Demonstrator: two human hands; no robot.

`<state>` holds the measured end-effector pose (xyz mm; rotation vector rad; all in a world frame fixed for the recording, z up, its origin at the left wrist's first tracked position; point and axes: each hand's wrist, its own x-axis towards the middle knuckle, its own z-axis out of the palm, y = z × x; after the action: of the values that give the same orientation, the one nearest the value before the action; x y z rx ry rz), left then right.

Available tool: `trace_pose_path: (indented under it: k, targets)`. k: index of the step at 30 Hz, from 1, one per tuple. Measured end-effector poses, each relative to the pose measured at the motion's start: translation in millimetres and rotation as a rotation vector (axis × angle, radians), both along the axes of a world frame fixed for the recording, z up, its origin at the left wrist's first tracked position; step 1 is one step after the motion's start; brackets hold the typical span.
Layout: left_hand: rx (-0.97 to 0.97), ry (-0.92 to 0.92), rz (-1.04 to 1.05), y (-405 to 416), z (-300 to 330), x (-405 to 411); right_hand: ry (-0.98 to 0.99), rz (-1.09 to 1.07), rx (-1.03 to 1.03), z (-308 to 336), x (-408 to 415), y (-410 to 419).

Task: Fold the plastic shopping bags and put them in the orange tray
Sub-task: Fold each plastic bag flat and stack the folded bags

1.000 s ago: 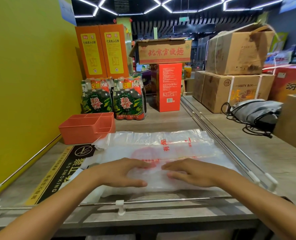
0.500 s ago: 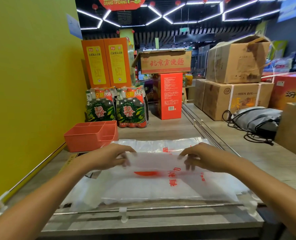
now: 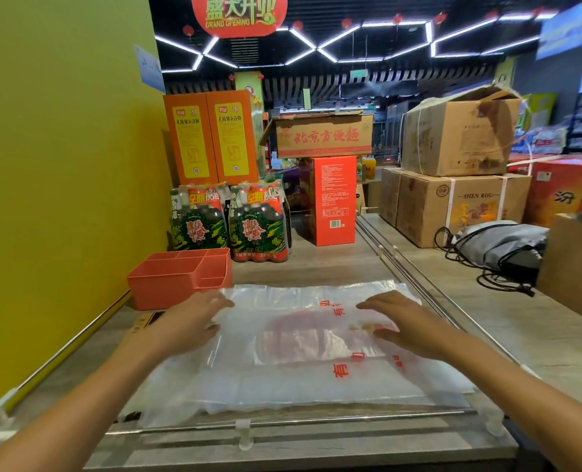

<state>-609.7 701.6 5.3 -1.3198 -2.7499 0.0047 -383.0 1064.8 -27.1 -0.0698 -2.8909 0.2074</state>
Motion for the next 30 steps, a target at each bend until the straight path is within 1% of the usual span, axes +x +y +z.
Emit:
trace_pose_path:
  k: [1, 2, 3, 5, 7, 9, 11, 13, 15, 17, 23, 26, 30]
  targets:
    - [0.037, 0.053, -0.063, 7, -3, 14, 0.02, 0.032, 0.025, -6, -1, -4]
    - [0.081, 0.053, -0.152, 15, -6, 30, 0.026, 0.062, 0.053, -11, -2, -7]
    - [0.101, -0.002, -0.244, 24, -10, 47, 0.025, 0.089, 0.079, -16, -3, -12]
    - [0.04, -0.115, -0.391, 43, -24, 73, 0.013, 0.115, 0.105, -21, -5, -20]
    - [-0.051, -0.145, -0.459, 61, -43, 81, 0.002, 0.113, 0.119, -23, -6, -26]
    - [-0.074, -0.185, -0.457, 70, -58, 80, 0.012, 0.109, 0.125, -23, -5, -27]
    - [-0.048, -0.229, -0.436, 72, -66, 77, 0.037, 0.13, 0.108, -26, -2, -27]
    - [-0.012, -0.246, -0.425, 71, -70, 73, -0.004, 0.16, 0.045, -25, 2, -33]
    - [0.022, -0.208, -0.422, 68, -69, 70, -0.102, 0.186, 0.023, -25, 3, -42]
    - [0.056, -0.167, -0.421, 68, -65, 69, -0.14, 0.205, 0.044, -27, 2, -47]
    - [0.141, -0.073, -0.432, 68, -51, 69, -0.021, 0.163, 0.067, -29, 0, -45]
    - [0.124, -0.039, -0.381, 56, -54, 56, -0.041, 0.143, 0.097, -26, 6, -39]
    - [0.11, -0.033, -0.328, 31, -53, 36, -0.067, 0.063, 0.113, -21, 20, -20]
